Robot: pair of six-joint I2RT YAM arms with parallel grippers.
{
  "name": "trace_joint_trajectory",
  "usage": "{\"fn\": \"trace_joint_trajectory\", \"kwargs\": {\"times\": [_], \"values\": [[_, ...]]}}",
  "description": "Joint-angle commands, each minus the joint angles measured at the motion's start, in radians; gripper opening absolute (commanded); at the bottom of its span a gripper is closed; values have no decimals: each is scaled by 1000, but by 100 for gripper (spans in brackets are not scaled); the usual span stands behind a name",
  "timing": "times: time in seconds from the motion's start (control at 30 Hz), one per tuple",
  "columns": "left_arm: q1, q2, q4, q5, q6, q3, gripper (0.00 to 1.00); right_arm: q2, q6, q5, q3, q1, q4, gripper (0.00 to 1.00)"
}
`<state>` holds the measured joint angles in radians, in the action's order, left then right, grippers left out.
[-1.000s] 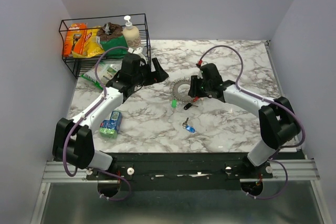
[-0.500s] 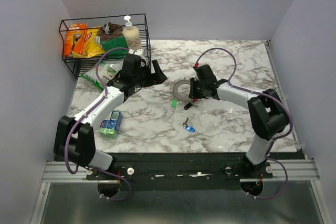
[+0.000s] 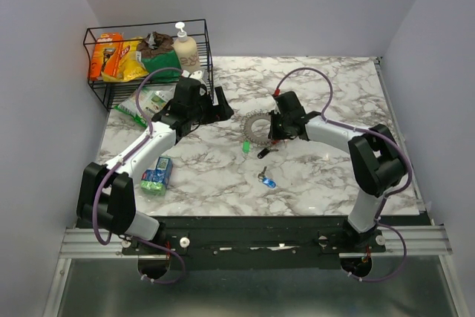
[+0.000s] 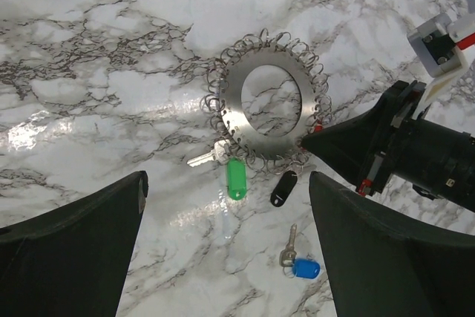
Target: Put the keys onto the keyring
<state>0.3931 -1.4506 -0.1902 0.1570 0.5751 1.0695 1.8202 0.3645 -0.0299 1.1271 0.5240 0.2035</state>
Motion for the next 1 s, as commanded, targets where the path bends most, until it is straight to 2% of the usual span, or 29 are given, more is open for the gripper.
{"fn": "trace_joint_trajectory", "kwargs": {"times": [0.0, 0.17, 0.23, 0.27, 0.33, 0.37, 0.47, 0.57, 0.67, 0.97], "values": [[3, -10, -25, -40, -26, 26, 99, -68, -25, 13, 22, 7, 4, 1], [3, -11, -31, -48, -34, 26, 99, -91, -35, 19, 5, 7, 10, 1], [3, -10, -35, -48, -37, 26, 99, -91, -23, 56, -1, 7, 19, 4], [1, -11, -35, -53, -38, 26, 99, -91, -21, 61, -9, 7, 23, 21], [3, -16, -31, -56, -40, 21, 99, -90, -16, 61, -13, 7, 22, 33], [3, -17, -32, -56, -40, 23, 99, -88, -15, 62, -13, 8, 22, 43], [3, -30, -47, -51, -40, 35, 99, -88, -15, 62, -10, 7, 24, 56], [3, -37, -49, -50, -41, 41, 99, -91, -19, 100, -3, 5, 30, 63], [3, -50, -57, -48, -41, 50, 99, -93, -30, 125, 13, 5, 42, 66], [3, -85, -84, -59, -53, 66, 99, -82, -41, 105, 51, 5, 79, 65]]}}
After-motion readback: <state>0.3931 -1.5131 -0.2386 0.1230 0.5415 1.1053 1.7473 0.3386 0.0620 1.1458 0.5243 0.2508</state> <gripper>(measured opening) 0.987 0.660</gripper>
